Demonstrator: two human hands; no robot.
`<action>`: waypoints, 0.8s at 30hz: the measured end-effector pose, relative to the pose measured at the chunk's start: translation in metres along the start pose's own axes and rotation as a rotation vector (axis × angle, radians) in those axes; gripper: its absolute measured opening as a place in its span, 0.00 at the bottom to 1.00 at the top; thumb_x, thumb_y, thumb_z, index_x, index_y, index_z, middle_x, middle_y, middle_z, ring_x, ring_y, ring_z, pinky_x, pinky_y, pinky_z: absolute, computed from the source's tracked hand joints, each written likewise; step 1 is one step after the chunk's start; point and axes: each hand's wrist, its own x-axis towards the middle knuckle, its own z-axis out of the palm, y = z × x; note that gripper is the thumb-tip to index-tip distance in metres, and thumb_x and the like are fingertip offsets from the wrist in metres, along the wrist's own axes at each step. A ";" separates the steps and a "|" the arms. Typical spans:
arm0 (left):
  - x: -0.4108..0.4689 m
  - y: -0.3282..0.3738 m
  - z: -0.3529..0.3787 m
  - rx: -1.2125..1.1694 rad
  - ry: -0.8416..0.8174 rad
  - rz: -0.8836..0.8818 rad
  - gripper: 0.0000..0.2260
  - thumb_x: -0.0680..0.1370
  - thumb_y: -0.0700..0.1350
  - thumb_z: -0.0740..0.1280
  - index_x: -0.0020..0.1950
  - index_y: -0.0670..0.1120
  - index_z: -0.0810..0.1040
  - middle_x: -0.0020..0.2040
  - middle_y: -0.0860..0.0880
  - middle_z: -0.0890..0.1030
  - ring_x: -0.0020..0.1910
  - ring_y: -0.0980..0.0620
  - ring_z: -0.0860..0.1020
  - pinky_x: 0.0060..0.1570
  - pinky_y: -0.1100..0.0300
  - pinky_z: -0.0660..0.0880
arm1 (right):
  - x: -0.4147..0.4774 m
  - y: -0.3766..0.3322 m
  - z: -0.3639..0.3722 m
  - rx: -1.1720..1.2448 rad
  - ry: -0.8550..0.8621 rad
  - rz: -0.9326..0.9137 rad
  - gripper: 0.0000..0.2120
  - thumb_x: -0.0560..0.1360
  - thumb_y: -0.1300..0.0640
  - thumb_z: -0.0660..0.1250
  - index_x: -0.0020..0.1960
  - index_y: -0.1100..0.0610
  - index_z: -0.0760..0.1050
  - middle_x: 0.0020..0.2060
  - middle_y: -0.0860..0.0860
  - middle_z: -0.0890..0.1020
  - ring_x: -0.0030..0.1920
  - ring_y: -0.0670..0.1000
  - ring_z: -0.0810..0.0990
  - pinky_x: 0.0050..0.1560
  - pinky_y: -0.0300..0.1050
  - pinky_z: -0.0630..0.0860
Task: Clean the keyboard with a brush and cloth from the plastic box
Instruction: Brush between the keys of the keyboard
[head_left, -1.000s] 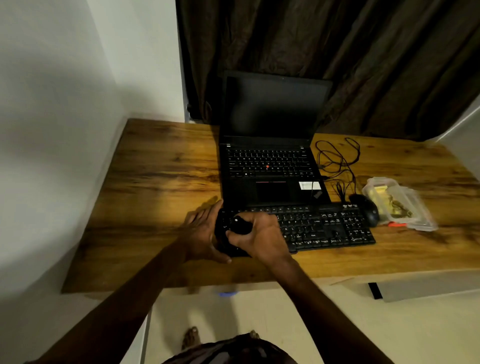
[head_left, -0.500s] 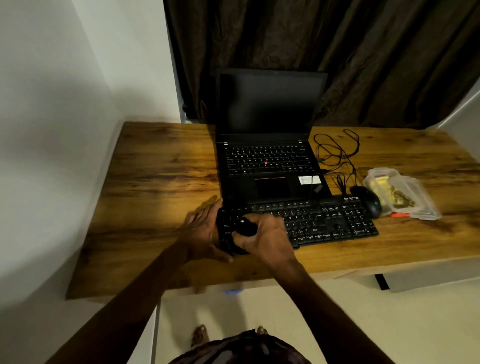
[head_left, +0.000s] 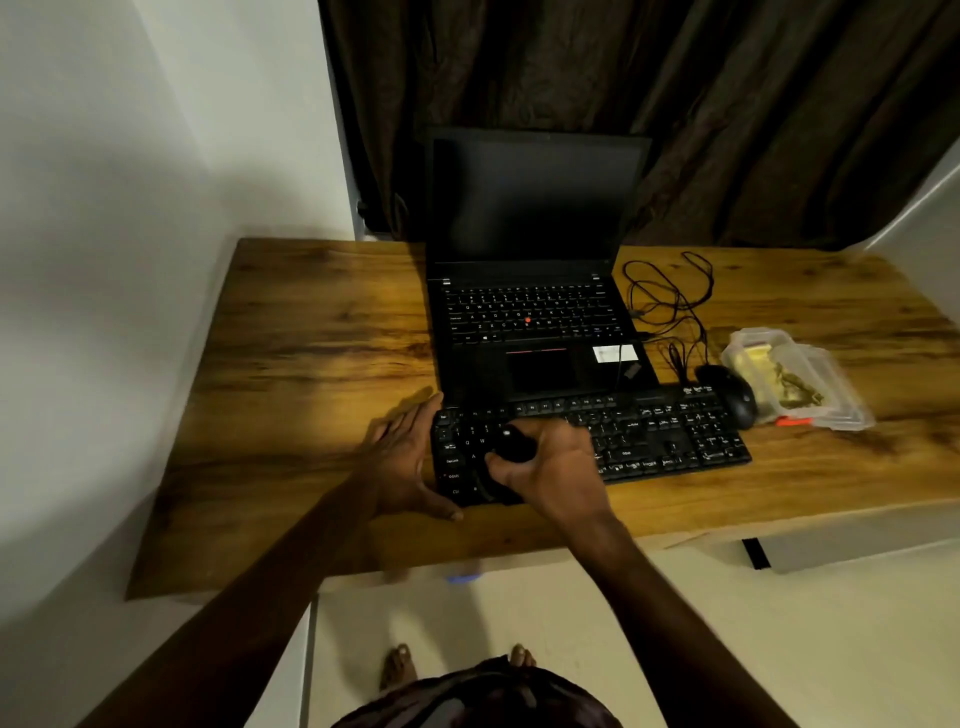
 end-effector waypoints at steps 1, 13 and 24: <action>0.001 -0.001 0.000 0.006 0.003 -0.006 0.71 0.49 0.76 0.75 0.80 0.55 0.39 0.82 0.53 0.47 0.80 0.52 0.47 0.77 0.45 0.46 | 0.001 0.005 -0.006 -0.013 0.021 0.020 0.10 0.68 0.48 0.76 0.48 0.49 0.85 0.39 0.45 0.86 0.42 0.43 0.84 0.47 0.45 0.84; 0.005 0.025 0.001 0.214 -0.082 -0.072 0.66 0.59 0.64 0.80 0.81 0.50 0.37 0.81 0.51 0.43 0.79 0.48 0.44 0.76 0.45 0.41 | -0.007 0.008 -0.011 0.015 0.002 -0.006 0.10 0.69 0.50 0.78 0.49 0.50 0.85 0.40 0.44 0.87 0.41 0.40 0.84 0.47 0.41 0.83; 0.007 0.033 0.005 0.374 -0.064 -0.114 0.68 0.56 0.71 0.77 0.81 0.47 0.39 0.79 0.47 0.45 0.78 0.43 0.45 0.75 0.36 0.42 | -0.007 0.043 -0.054 -0.084 0.178 0.066 0.11 0.69 0.50 0.78 0.49 0.53 0.85 0.38 0.45 0.86 0.40 0.43 0.84 0.46 0.41 0.83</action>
